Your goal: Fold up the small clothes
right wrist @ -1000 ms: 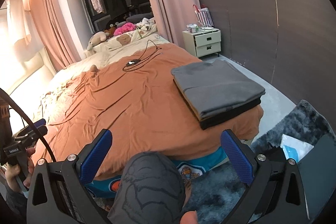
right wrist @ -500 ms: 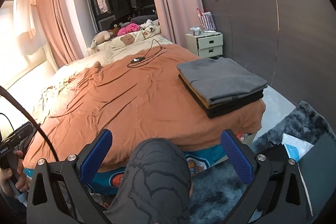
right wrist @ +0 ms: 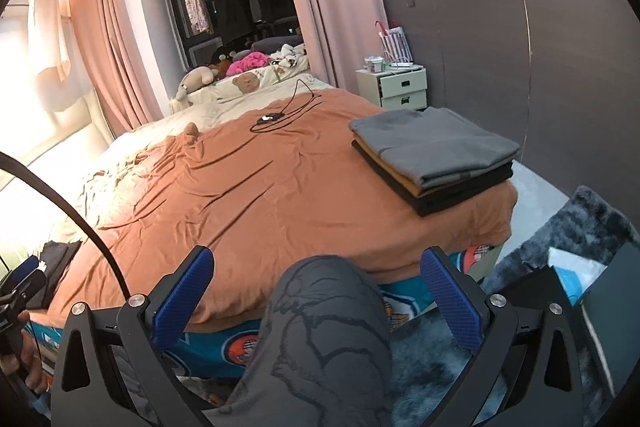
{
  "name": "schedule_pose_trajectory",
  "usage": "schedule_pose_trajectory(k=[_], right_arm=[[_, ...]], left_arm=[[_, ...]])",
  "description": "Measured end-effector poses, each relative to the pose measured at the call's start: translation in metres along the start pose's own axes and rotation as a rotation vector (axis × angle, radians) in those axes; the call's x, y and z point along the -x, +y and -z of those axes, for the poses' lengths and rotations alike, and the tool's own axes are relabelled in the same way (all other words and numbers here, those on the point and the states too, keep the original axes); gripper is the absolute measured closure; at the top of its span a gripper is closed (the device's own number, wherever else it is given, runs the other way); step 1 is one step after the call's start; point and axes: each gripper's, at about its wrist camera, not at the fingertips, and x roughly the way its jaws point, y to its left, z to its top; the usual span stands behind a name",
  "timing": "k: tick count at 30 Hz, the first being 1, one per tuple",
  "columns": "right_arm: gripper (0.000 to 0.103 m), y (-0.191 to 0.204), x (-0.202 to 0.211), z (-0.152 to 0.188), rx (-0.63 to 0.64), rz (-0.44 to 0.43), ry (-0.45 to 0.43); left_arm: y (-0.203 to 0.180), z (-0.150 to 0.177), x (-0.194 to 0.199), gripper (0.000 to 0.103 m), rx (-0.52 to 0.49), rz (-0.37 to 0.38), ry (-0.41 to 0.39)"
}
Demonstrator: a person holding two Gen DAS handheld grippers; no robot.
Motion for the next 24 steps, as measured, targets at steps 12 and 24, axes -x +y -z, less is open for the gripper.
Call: schedule_pose_trajectory(k=[12,24], right_arm=[[0.000,0.015,-0.004,0.005,0.029,0.008,-0.003],[0.000,0.022,-0.009,0.004,0.049,0.011,0.013]], left_arm=[[0.001,0.006,0.005,0.000,0.004,-0.010,-0.001],[-0.003,0.003,0.006,0.000,0.007,0.009,0.009]])
